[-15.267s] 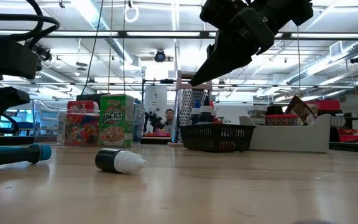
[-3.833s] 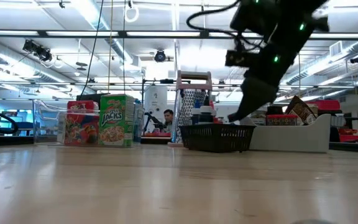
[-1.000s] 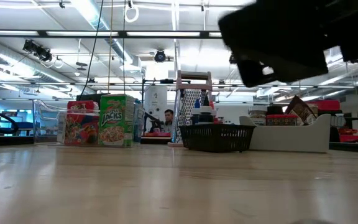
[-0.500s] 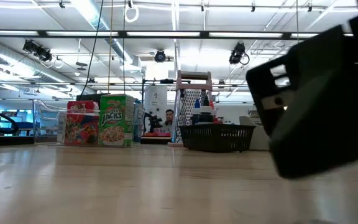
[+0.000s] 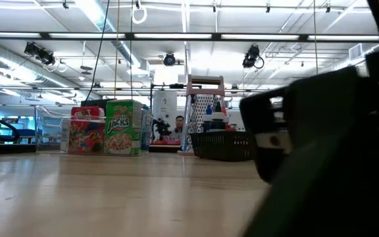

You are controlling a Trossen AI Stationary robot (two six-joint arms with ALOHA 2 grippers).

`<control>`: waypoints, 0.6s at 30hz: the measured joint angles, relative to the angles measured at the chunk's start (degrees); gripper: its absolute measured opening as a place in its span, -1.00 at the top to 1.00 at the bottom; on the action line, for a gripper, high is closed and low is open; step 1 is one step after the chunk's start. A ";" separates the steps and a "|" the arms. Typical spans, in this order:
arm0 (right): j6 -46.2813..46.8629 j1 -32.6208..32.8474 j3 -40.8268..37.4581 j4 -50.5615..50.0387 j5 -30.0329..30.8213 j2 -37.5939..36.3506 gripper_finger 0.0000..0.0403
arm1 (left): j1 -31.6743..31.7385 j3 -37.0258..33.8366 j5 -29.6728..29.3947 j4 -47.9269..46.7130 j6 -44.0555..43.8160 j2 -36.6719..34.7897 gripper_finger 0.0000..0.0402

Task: Pick & Place Kitchen Items
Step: Put the red food coloring bottle into the black bin

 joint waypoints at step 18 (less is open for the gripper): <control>1.14 -0.20 0.59 -1.81 3.13 0.23 0.56 | 0.00 0.00 0.04 -0.37 0.77 0.00 0.23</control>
